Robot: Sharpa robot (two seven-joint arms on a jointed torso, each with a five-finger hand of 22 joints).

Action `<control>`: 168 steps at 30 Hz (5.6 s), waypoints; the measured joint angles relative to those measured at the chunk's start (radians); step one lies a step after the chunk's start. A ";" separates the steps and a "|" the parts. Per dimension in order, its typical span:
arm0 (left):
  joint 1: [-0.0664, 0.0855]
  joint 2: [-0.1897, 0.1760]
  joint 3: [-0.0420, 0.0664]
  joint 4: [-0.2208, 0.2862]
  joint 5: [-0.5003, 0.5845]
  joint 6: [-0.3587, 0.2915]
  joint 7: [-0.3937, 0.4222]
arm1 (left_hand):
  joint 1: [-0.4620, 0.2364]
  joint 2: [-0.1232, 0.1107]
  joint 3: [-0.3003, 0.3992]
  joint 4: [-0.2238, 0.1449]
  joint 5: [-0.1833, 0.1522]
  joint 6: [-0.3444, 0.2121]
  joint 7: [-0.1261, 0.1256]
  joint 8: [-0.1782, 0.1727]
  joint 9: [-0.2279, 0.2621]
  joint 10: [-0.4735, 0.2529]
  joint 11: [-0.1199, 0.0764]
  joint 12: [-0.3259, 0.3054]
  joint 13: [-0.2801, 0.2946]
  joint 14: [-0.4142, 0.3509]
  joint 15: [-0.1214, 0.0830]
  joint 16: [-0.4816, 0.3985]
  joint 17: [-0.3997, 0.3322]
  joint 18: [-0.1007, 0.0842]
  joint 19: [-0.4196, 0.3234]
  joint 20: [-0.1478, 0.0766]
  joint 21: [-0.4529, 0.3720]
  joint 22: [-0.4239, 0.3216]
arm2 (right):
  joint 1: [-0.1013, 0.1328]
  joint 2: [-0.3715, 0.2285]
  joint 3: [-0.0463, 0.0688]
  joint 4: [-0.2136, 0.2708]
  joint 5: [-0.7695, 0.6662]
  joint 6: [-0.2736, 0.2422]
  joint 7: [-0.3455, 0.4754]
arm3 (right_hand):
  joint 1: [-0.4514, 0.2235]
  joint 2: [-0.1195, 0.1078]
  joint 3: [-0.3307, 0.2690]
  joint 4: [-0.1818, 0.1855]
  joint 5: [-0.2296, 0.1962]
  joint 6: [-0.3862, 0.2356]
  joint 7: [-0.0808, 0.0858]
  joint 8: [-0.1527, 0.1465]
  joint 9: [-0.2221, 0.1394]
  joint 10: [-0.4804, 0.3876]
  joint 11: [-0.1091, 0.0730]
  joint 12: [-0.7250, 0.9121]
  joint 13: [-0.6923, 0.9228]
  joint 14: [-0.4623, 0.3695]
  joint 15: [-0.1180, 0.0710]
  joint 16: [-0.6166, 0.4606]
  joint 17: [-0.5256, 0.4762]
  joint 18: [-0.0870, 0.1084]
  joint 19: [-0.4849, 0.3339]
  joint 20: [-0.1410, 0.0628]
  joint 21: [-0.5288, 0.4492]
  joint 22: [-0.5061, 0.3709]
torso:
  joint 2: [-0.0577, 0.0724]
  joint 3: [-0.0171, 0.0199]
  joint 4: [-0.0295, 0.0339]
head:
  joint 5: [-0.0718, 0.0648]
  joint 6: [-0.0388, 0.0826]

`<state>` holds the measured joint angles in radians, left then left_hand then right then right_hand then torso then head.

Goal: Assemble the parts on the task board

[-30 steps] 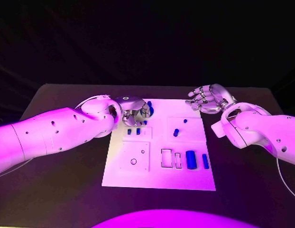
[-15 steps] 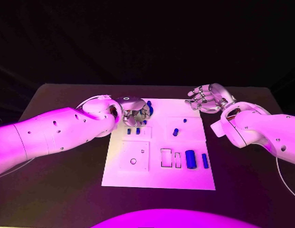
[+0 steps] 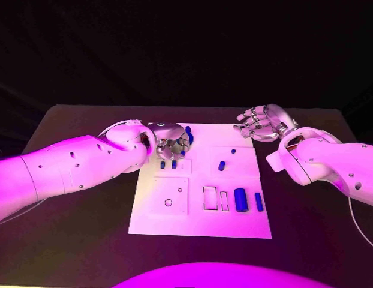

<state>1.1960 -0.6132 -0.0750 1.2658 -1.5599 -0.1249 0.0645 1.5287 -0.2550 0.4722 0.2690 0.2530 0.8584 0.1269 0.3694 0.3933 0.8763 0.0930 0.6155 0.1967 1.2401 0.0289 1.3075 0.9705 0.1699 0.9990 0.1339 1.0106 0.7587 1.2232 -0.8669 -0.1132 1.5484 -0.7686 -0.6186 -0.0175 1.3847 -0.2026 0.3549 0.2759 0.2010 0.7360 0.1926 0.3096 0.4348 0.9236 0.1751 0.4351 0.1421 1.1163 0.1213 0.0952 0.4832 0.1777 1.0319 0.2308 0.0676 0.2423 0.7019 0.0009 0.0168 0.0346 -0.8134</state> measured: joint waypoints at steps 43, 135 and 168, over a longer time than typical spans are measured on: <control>-0.002 -0.026 0.014 0.018 0.130 -0.054 0.017 | -0.014 0.018 0.084 -0.085 -0.007 0.131 -0.005 -0.030 0.045 0.208 -0.032 -0.174 -0.035 0.064 -0.032 0.059 0.046 0.000 0.035 -0.029 0.104 0.117 | 0.000 -0.009 0.000 0.007 -0.010 0.001 -0.001 | 0.015 0.003 0.010 -0.010 0.000 0.000 0.000 0.008 -0.002 0.000 0.000 0.004 -0.011 0.000 0.000 0.000 -0.007 0.000 0.000 0.000 0.000 -0.010 | -0.001 0.0003 0.0000 | 0.002 -0.004; -0.028 -0.093 0.046 0.040 0.099 0.004 -0.013 | -0.050 0.012 0.088 -0.094 -0.009 0.148 -0.002 -0.058 0.059 0.246 -0.029 -0.235 -0.034 0.068 -0.029 0.069 0.050 0.000 0.035 -0.029 0.112 0.130 | 0.001 -0.019 0.000 0.009 0.001 0.003 -0.002 | 0.014 0.004 0.010 -0.010 0.000 0.000 0.000 0.016 -0.005 0.000 0.000 0.008 -0.021 0.000 0.000 0.000 -0.013 0.000 0.000 0.000 0.000 -0.021 | -0.002 0.0015 0.0015 | 0.005 -0.004; -0.030 -0.099 0.044 0.041 0.126 0.044 -0.026 | -0.060 0.012 0.095 -0.101 -0.009 0.065 0.009 -0.142 0.043 0.244 -0.027 -0.283 -0.014 0.039 -0.022 0.054 -0.011 0.000 -0.001 -0.022 0.073 0.081 | 0.001 -0.020 0.000 0.002 0.005 0.008 -0.003 | 0.014 0.004 0.010 -0.010 0.000 0.000 0.000 0.015 -0.005 0.000 0.000 0.008 -0.024 0.000 0.000 0.000 -0.015 0.000 0.000 0.000 0.000 -0.023 | -0.002 -0.0002 0.0021 | -0.002 -0.004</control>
<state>1.1656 -0.7121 -0.0310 1.3072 -1.4335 -0.0811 0.0386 1.4689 -0.2432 0.5672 0.1683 0.2438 0.9239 0.1354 0.2274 0.4366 1.1205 0.0665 0.3328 0.1825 1.2787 0.0074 1.3615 0.9591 0.1699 0.9985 0.1123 1.0841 0.8396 1.2237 -0.8867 -0.1131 1.5504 -0.7634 -0.6103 -0.0206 1.3991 -0.1987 0.3647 0.2662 0.2010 0.7361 0.1926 0.3250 0.4295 0.9236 0.1751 0.4432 0.1185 1.1163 0.1213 0.0953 0.4687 0.1777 1.0320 0.2309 0.0676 0.2190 0.6998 0.0007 0.0189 0.0329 -0.8171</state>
